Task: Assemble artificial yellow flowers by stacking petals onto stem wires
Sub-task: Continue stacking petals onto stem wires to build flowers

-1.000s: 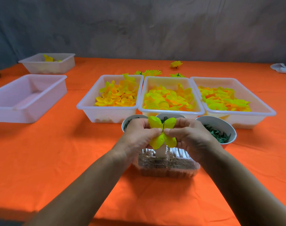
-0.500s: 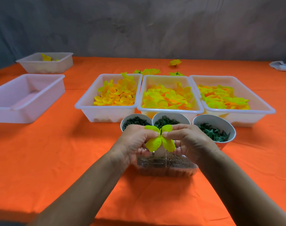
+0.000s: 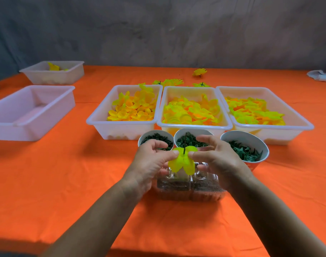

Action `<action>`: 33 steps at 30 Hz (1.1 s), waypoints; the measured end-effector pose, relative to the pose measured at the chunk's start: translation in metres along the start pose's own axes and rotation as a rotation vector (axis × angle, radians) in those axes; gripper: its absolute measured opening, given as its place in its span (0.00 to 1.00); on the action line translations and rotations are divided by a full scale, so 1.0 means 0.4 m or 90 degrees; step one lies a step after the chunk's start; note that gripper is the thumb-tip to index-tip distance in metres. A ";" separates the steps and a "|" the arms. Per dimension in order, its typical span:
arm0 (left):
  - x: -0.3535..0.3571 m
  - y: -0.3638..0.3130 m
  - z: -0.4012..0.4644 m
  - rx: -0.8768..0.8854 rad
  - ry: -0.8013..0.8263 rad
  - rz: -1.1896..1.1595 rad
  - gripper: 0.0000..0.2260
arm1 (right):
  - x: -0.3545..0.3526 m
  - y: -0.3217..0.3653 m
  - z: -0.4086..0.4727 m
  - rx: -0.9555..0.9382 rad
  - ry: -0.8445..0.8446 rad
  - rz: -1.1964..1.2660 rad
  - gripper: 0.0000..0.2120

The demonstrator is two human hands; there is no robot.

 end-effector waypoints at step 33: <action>0.027 -0.124 -0.043 0.463 -0.024 0.115 0.11 | 0.077 0.055 0.243 -0.355 0.033 -0.565 0.10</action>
Point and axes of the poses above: each hand's wrist, its own z-axis towards the middle knuckle, its own x-axis out of the palm, y = z × x, the point moved 10 cm from there along z, towards the middle knuckle, and after that the axes turned 13 degrees about -y, right-handed, at the moved point
